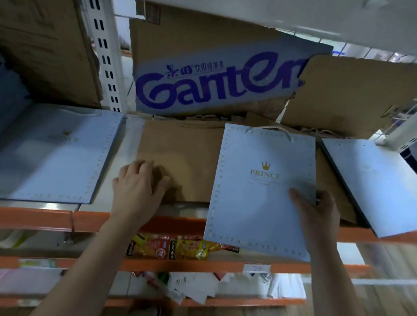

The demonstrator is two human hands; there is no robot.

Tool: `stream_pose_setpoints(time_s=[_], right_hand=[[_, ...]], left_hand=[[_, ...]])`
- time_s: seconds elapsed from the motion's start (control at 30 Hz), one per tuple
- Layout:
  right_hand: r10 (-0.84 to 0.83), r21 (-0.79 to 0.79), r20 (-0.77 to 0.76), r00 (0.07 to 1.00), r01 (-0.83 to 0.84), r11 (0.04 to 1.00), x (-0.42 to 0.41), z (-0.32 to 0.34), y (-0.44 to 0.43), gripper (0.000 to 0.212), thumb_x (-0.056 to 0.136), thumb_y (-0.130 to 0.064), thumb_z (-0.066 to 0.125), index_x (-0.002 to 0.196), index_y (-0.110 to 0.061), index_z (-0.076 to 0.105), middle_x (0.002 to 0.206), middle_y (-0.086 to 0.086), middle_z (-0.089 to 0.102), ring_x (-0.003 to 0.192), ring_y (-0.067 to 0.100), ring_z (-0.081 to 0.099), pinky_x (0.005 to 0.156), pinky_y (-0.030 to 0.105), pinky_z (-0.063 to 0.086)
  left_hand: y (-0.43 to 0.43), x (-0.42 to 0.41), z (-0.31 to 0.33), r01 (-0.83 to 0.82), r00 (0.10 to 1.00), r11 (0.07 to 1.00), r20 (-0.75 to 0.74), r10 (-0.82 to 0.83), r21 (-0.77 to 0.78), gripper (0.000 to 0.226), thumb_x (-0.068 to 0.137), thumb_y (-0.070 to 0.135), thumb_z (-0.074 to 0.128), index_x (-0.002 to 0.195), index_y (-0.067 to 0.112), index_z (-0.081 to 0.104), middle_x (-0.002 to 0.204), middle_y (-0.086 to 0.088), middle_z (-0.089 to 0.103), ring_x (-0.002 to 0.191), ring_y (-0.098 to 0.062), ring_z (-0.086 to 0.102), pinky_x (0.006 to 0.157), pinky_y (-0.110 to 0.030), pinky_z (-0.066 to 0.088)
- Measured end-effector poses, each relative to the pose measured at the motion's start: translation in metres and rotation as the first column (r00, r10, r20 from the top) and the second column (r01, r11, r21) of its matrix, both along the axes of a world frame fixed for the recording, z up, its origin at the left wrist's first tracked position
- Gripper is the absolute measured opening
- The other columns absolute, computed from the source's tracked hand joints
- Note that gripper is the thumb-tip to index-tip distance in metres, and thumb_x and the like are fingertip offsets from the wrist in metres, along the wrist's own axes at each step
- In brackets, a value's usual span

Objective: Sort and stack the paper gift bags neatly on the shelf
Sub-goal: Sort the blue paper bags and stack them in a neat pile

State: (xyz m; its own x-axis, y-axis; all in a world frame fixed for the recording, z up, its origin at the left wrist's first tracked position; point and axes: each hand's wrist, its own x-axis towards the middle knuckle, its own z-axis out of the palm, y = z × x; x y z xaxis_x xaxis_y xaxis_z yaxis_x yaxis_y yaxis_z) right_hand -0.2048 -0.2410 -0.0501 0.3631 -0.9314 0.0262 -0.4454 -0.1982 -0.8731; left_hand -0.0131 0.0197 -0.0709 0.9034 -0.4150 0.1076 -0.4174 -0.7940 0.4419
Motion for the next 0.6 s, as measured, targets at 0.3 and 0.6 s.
stream_pose_setpoints(time_s=[0.3, 0.6], right_hand=[[0.032, 0.079, 0.031, 0.999, -0.034, 0.996, -0.008, -0.015, -0.002, 0.041, 0.078, -0.038, 0.075, 0.1, -0.008, 0.058, 0.099, 0.009, 0.067, 0.079, 0.024, 0.062, 0.054, 0.023, 0.04], [0.09, 0.01, -0.004, 0.996, -0.09, 0.996, 0.001, -0.009, 0.01, 0.037, 0.083, -0.037, 0.07, 0.103, -0.009, 0.057, 0.094, 0.003, 0.06, 0.078, 0.022, 0.056, 0.056, 0.026, 0.037]], left_hand=[[-0.009, 0.015, 0.01, -0.192, 0.968, 0.979, -0.153, 0.2, 0.063, 0.112, 0.064, 0.06, 0.079, 0.144, 0.004, 0.025, 0.139, -0.021, 0.041, 0.127, -0.038, 0.037, 0.102, -0.046, 0.036], [0.0, 0.003, 0.017, -0.244, 0.938, 0.88, -0.328, 0.108, -0.407, 0.042, 0.087, 0.028, 0.068, 0.122, 0.013, 0.05, 0.115, -0.006, 0.061, 0.102, -0.028, 0.058, 0.081, -0.044, 0.052]])
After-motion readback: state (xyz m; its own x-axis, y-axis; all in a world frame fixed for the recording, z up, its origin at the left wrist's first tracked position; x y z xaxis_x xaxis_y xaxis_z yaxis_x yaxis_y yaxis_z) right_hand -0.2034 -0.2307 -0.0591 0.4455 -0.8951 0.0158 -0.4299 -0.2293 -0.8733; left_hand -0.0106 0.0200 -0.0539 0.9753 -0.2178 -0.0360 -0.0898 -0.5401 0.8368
